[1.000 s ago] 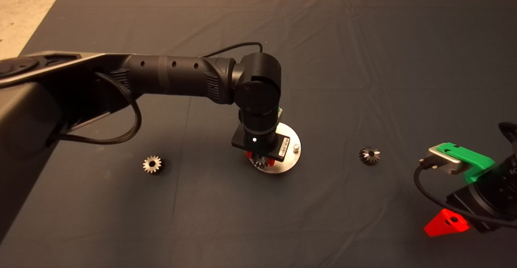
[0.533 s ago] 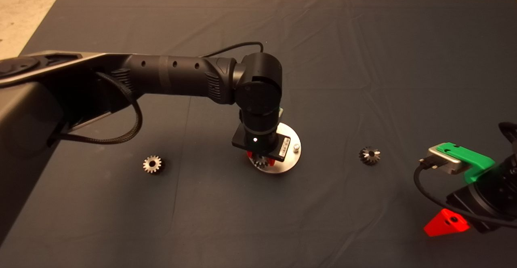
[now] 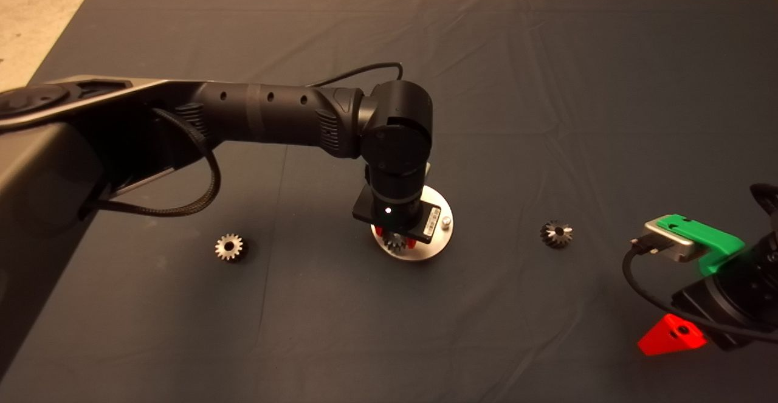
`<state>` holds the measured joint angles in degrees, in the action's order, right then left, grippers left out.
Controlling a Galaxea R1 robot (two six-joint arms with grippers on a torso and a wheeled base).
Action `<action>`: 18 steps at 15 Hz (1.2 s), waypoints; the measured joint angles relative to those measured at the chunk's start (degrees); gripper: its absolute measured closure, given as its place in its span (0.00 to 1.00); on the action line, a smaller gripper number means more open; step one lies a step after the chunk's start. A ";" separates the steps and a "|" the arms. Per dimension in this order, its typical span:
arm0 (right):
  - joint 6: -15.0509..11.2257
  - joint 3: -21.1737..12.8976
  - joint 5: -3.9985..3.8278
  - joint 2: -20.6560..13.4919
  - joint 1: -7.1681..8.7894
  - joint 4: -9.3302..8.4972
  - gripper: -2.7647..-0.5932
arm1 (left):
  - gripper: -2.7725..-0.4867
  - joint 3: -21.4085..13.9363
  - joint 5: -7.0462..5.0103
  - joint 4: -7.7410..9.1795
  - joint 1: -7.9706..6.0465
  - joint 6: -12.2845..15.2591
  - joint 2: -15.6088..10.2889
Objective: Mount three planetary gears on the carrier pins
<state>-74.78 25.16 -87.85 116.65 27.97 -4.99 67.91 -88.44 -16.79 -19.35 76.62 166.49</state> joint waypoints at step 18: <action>0.00 -0.05 0.01 0.00 0.00 0.00 0.01 | 0.82 0.46 0.99 0.43 -1.24 0.01 -1.13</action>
<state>-74.78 25.11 -87.85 116.65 27.97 -4.99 68.38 -87.45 -16.36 -20.59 76.63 165.35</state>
